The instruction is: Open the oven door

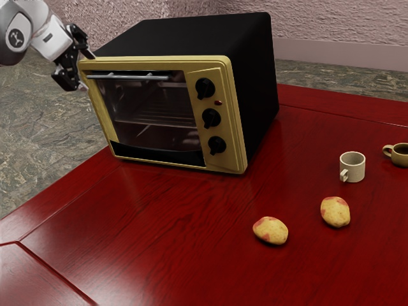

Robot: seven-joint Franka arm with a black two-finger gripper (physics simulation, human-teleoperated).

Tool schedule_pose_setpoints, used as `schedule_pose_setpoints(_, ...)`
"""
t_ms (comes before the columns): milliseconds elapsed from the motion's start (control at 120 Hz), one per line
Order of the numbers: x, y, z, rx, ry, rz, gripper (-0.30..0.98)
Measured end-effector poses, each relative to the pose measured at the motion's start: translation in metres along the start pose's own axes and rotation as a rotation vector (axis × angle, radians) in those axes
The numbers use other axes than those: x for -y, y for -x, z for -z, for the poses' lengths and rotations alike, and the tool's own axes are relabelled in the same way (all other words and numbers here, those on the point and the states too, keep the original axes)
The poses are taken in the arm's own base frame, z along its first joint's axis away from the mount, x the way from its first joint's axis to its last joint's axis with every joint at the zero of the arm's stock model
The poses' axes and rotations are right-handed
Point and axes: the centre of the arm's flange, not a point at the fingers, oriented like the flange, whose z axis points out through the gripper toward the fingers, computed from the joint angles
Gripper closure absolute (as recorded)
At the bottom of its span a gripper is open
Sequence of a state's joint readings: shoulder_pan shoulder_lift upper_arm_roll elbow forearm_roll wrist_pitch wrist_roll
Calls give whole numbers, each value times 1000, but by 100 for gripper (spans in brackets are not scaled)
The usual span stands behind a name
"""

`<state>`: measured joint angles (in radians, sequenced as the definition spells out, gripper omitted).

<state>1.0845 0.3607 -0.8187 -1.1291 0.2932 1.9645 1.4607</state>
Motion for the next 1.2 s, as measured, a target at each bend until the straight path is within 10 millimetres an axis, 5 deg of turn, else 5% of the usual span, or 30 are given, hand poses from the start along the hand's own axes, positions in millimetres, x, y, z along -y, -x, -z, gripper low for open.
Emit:
schedule_pose_setpoints(808, 2, 17, -37, 0, 3, 41, 0)
schedule_pose_setpoints(1200, -6, -26, -27, -18, 47, -19, 0)
